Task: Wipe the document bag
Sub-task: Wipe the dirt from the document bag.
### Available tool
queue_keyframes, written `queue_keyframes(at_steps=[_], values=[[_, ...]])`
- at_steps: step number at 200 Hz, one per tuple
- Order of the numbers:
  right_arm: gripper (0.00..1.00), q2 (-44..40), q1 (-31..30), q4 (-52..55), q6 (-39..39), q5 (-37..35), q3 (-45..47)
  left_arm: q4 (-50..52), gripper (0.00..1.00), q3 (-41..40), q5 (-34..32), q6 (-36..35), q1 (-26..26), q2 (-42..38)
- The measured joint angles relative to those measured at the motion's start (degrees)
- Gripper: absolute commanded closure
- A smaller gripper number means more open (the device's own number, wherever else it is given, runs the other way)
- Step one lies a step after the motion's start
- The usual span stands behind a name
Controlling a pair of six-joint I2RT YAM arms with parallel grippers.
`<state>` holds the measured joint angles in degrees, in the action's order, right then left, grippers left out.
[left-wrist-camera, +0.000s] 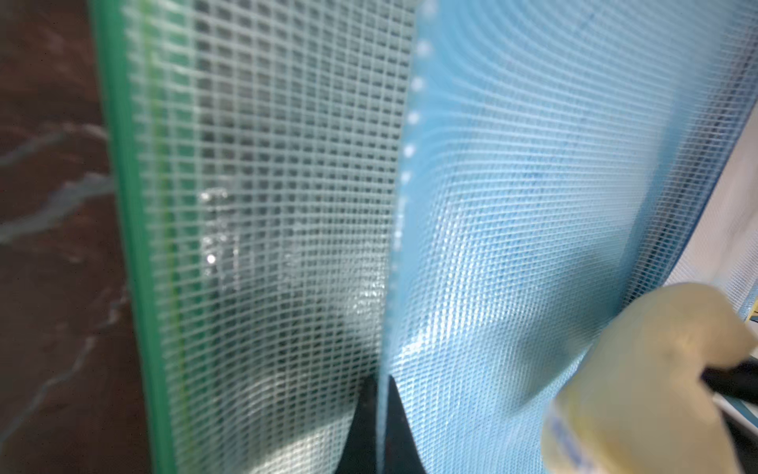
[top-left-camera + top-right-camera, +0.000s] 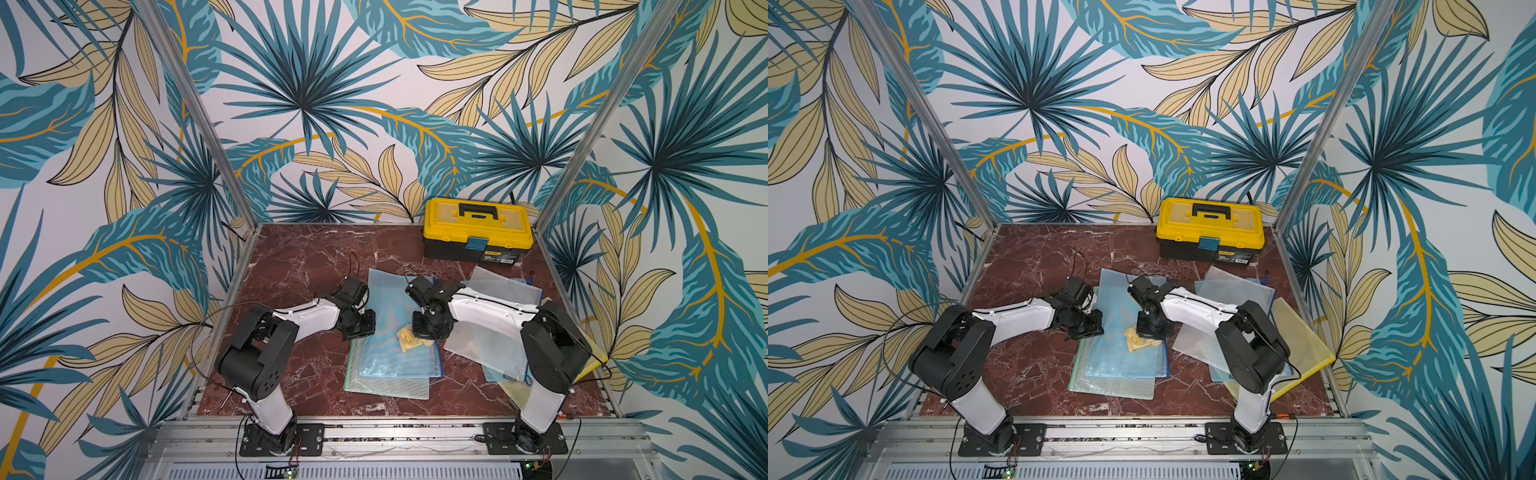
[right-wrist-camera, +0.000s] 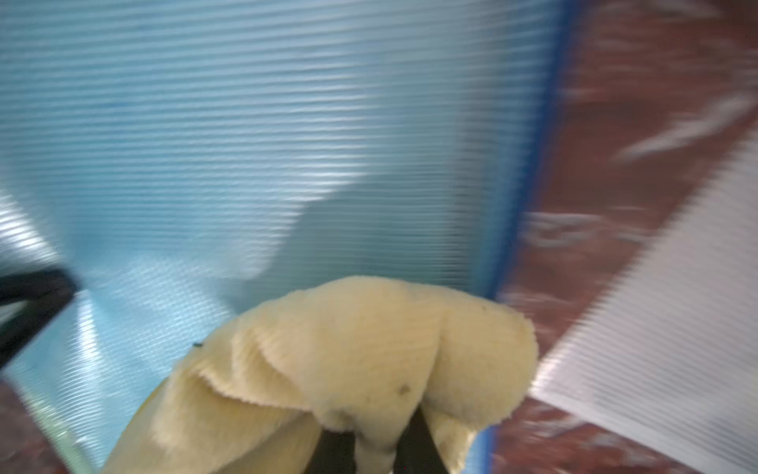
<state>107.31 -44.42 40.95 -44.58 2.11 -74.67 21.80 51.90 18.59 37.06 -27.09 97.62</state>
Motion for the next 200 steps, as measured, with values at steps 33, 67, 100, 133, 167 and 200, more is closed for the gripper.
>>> queue_keyframes(at_steps=[33, 67, 100, 133, 167, 200], values=[[1.0, 3.48, -7.72, -5.79, -2.89, 4.81, 0.42, -0.15, 1.0, 0.13, -0.44, 0.94, 0.68, 0.0], [1.0, -4.76, -1.49, -9.01, -3.41, 6.05, 11.87, -0.13, 1.0, 0.02, 0.13, 0.92, 1.36, 0.0], [1.0, -17.35, 10.14, -5.6, -2.8, 3.82, 23.89, -0.42, 1.0, -0.33, 1.14, 0.76, 2.08, -0.09], [1.0, -16.37, 4.33, 0.94, -3.02, 1.18, 18.91, -0.5, 1.0, -0.33, 0.85, 0.7, 3.15, -0.11], [1.0, -3.96, -6.38, -3.28, -4.26, 3.56, 6.43, -0.55, 1.0, -0.33, 0.85, 0.72, 3.19, -0.13], [1.0, -2.23, -6.71, -6.91, -5.6, 5.51, 8.22, -0.5, 1.0, -0.35, 0.85, 0.66, 3.19, -0.37]])
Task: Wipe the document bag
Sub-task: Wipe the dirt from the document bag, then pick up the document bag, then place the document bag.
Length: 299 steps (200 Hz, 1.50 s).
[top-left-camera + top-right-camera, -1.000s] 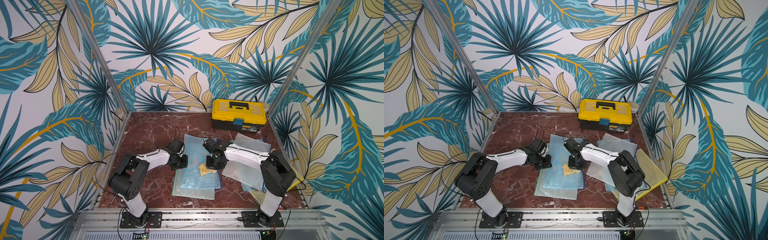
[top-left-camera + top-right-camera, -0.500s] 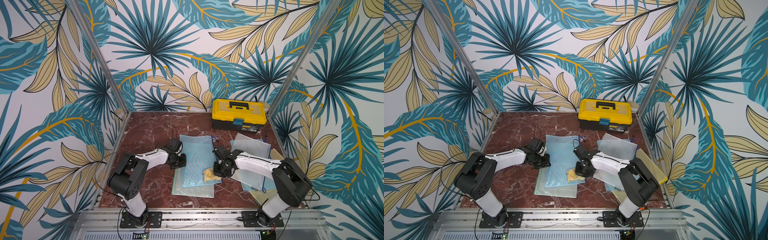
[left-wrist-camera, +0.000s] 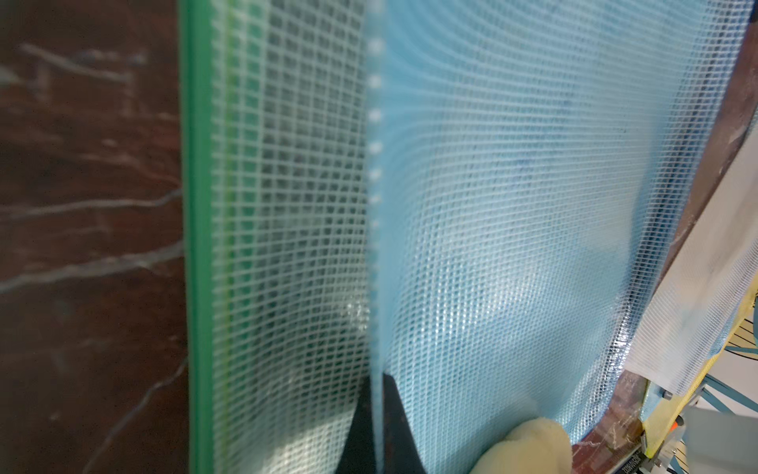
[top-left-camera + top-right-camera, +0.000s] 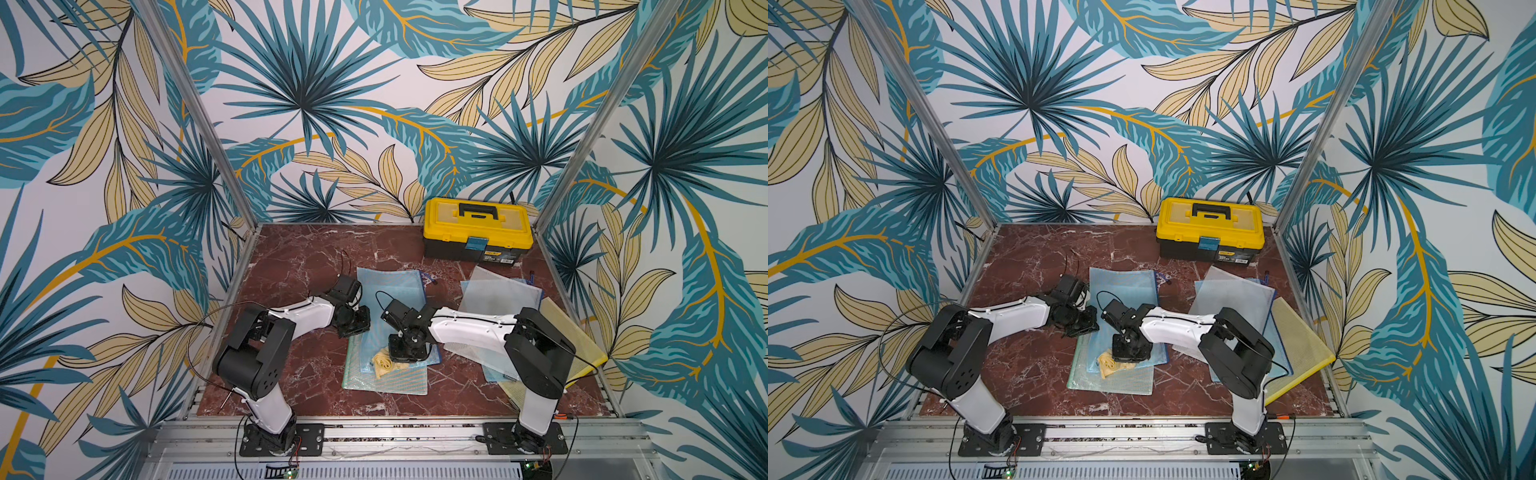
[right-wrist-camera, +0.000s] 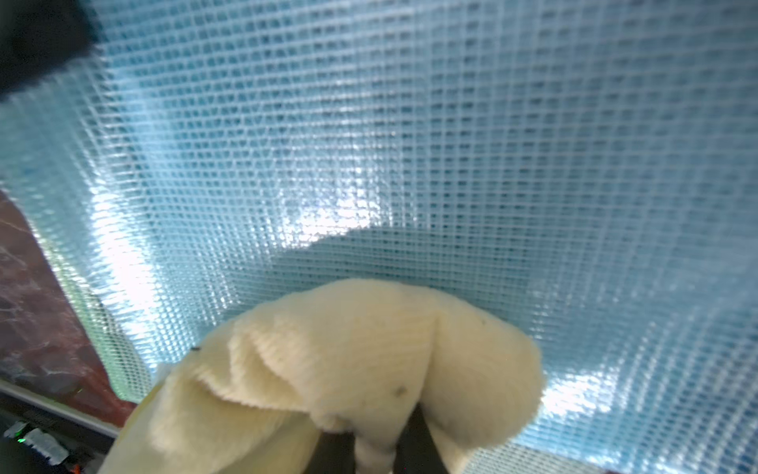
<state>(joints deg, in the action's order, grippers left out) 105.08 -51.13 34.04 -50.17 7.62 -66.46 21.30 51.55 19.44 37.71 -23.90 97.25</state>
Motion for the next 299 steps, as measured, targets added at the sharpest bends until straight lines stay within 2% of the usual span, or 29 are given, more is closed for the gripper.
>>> queue_keyframes(at_steps=[31, 59, 86, 108, 129, 152, 178, 201, 247, 263, 273, 285, 294, 299], values=[[1.0, -8.87, 4.52, -1.4, -0.44, -0.79, 10.73, 0.17, 1.0, -0.57, 0.13, -0.46, 0.0, -1.29], [1.0, -17.53, 9.68, 4.57, 0.22, -5.03, 16.41, 0.52, 1.0, -0.57, 0.85, -1.6, -0.04, -3.17], [1.0, -25.05, 9.75, 8.81, 2.54, -6.97, 13.29, 2.99, 1.0, 1.11, 1.64, -3.91, -0.48, -7.98], [1.0, -32.81, 9.62, 9.4, 3.96, -10.21, 6.36, 6.36, 1.0, 6.67, 4.02, -7.39, -2.03, -12.22], [1.0, -42.4, 9.53, 9.38, 4.35, -18.01, 1.64, 7.82, 1.0, 13.03, 10.78, -11.06, -4.31, -14.95], [1.0, -54.18, 9.55, 10.43, 4.09, -28.15, 0.26, 9.92, 1.0, 20.24, 19.37, -14.01, -6.29, -14.6], [1.0, -64.22, 9.57, 13.4, 3.21, -37.9, -0.11, 11.98, 1.0, 29.44, 26.88, -16.48, -9.05, -10.49], [1.0, -69.33, 9.57, 16.28, 2.99, -43.8, -0.28, 13.11, 1.0, 39.1, 31.21, -17.84, -12.5, -4.37], [1.0, -71.3, 9.57, 20.15, 3.52, -48.43, -1.99, 13.49, 1.0, 64.59, 37.7, -20.41, -19.91, 15.32], [1.0, -71.95, 9.57, 20.59, 4.37, -49.16, -2.4, 13.16, 1.0, 70.79, 38.25, -21.11, -21.66, 21.97], [1.0, -72.04, 9.57, 21.24, 4.83, -49.48, -3.04, 13.03, 0.85, 72.7, 38.01, -21.33, -22.49, 25.2], [1.0, -71.87, 9.57, 21.84, 5.49, -49.64, -3.87, 13.03, 0.78, 73.09, 36.68, -21.31, -23.17, 28.24], [1.0, -71.58, 9.57, 22.14, 5.9, -49.62, -4.33, 13.2, 0.58, 72.89, 34.53, -20.48, -23.54, 30.45], [1.0, -71.32, 9.57, 22.25, 6.12, -49.59, -4.55, 13.16, 0.51, 72.54, 33.2, -20.35, -23.61, 31.52]])
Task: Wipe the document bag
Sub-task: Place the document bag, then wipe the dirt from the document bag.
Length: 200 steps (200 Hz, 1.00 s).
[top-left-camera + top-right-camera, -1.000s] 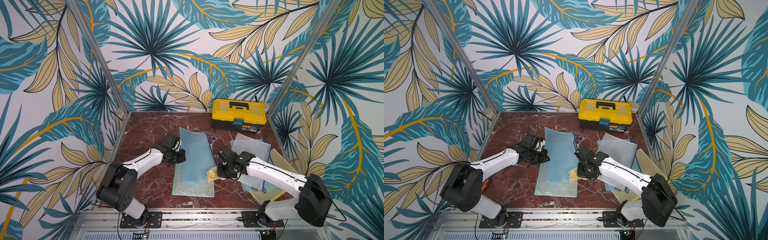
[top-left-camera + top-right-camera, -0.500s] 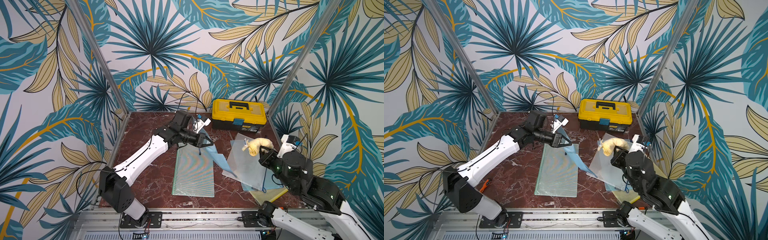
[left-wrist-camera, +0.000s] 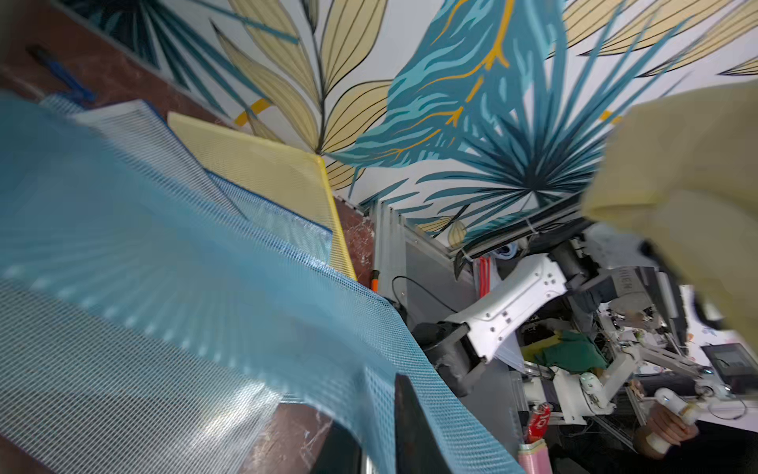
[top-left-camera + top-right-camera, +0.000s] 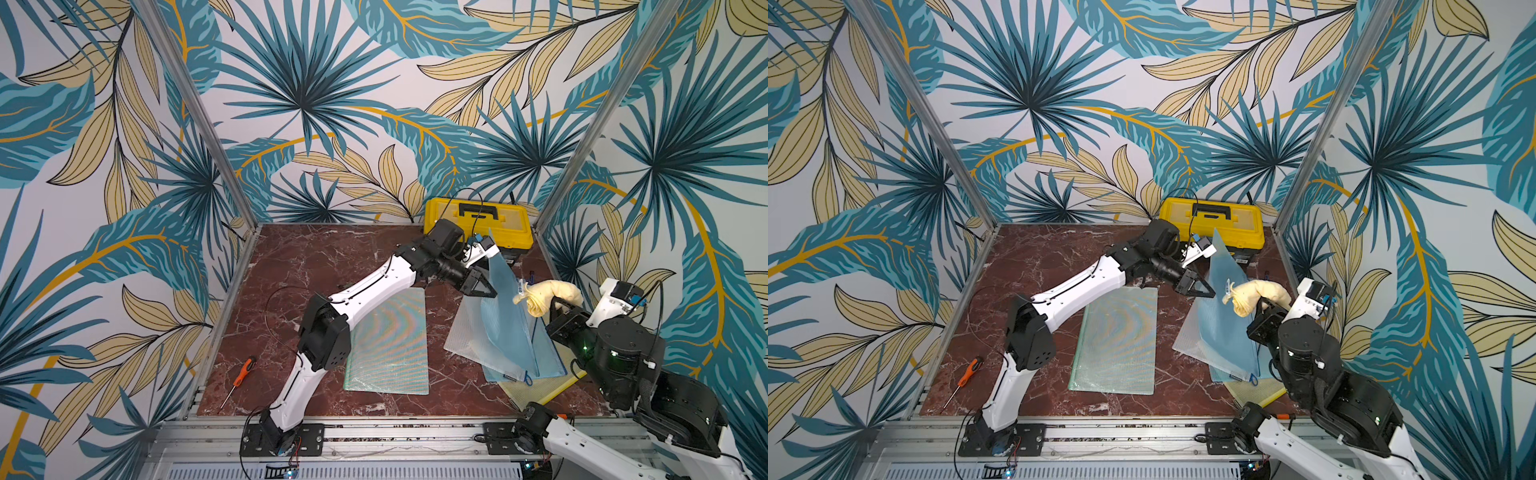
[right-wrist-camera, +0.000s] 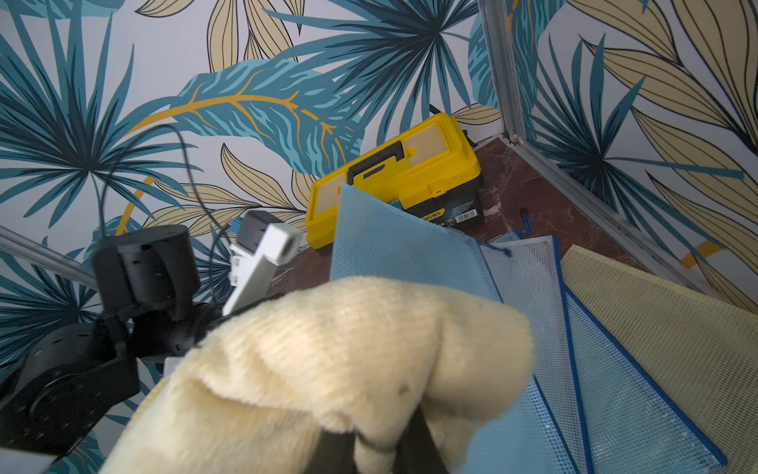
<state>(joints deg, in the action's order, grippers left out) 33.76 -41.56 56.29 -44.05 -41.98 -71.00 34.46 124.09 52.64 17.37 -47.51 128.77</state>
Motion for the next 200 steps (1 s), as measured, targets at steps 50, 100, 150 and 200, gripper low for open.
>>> queue_keyframes(at_steps=[50, 100, 150, 200], values=[[1.0, 4.72, 0.0, 0.39, 1.68, 2.67, 1.2, 1.11, 0.39, -9.6, -17.42, 4.17, 2.29, 3.91], [1.0, 15.26, 0.0, -2.89, 2.27, 12.92, 9.44, 1.14, 0.25, -32.96, -33.03, 6.1, 9.97, -15.45], [1.0, 39.69, 0.02, -14.38, 4.24, 29.59, 11.72, -0.52, 0.23, -60.89, -38.6, 6.6, 22.84, -40.5], [1.0, 64.11, 0.92, -22.67, 5.68, 41.64, 5.92, -1.16, 0.38, -73.88, -35.08, 5.95, 28.81, -41.97]])
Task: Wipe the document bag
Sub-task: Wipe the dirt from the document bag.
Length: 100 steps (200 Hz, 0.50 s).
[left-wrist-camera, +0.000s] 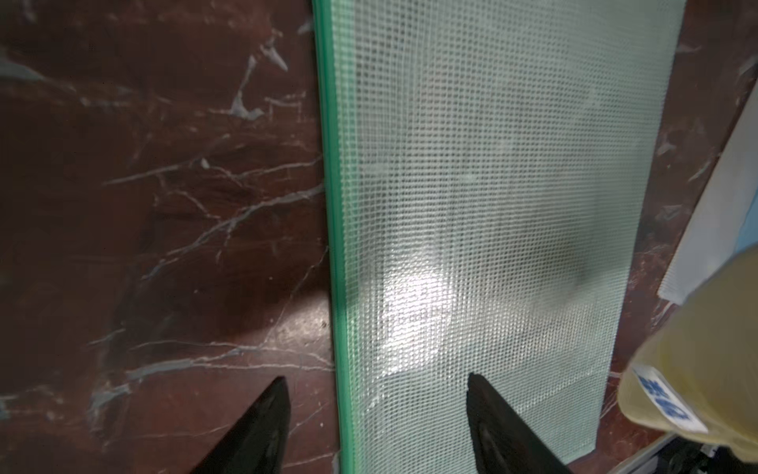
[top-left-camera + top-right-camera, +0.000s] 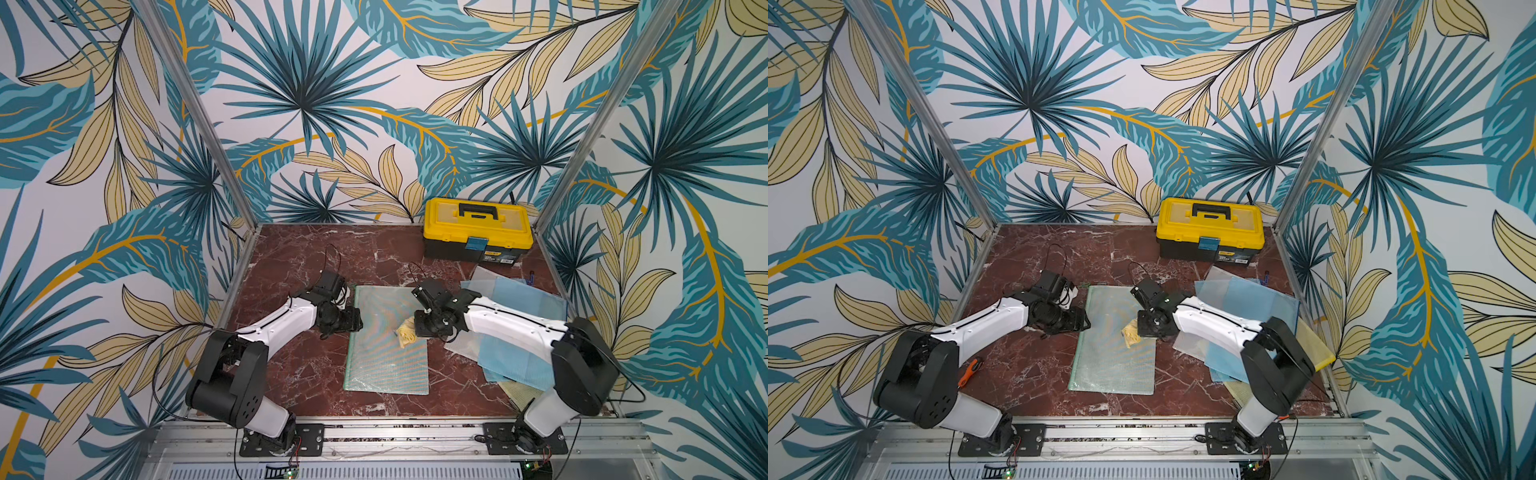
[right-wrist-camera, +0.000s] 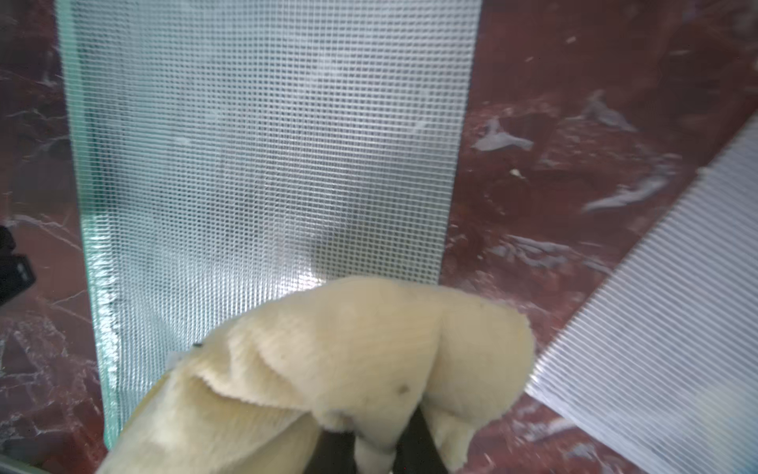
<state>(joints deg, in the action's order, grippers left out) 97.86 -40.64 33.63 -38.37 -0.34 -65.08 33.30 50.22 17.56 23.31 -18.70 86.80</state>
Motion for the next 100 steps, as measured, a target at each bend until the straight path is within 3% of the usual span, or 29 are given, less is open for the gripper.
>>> queue_keyframes(at_steps=[28, 100], values=[[1.0, 5.2, 1.33, -2.45, -0.2, 3.45, -0.37, -3.19, 0.42, -1.33, 3.39, -1.03, 1.73, 1.81], [1.0, 5.22, 1.66, -4.39, -0.17, 5.86, -0.26, -10.27, 0.66, -1.38, 9.77, -1.99, 2.58, 8.04]])
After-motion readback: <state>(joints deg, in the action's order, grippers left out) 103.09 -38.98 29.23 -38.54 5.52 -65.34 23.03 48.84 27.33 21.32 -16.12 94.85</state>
